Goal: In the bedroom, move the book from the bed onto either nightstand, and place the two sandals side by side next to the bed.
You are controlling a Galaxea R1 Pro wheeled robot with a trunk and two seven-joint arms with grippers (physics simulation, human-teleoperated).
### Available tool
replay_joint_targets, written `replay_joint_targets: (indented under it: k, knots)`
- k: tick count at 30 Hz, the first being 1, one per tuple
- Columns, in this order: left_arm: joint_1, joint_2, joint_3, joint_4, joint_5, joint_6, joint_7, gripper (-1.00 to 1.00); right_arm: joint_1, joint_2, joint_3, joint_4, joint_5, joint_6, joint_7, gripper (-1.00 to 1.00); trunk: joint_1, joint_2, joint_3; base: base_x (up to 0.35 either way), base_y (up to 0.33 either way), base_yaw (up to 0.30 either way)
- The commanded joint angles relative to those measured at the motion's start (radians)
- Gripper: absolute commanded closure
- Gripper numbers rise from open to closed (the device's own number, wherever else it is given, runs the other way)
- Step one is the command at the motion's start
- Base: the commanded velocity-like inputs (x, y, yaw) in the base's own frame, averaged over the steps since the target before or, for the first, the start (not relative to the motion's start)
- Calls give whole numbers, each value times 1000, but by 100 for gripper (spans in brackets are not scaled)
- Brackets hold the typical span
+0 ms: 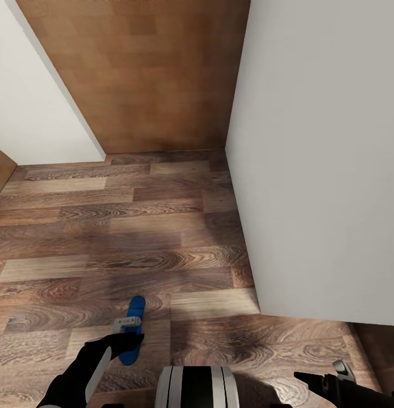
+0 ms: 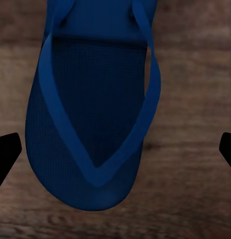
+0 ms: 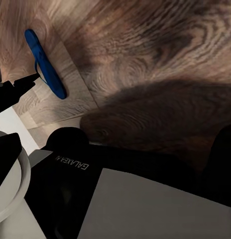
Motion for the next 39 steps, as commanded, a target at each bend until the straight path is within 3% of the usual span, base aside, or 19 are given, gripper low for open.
replay_joint_targets:
  k: [1,5,14,39]
  knots:
    - [0,0,2,-1,9,6,-2,-100,0,0,-1,-1,0,4,3,-100,0,0,-1,0,0,0]
    - [0,0,2,-1,9,7,-1,-100,0,0,-1,-1,0,4,3,-100,0,0,-1,0,0,0]
    - [0,0,3,-1,9,7,-1,-100,0,0,-1,-1,0,4,3,-100,4,-2,-35,0,0,0]
    - [0,0,3,-1,9,6,-1,-100,0,0,-1,-1,0,4,3,-100,4,-2,-35,54,0,0]
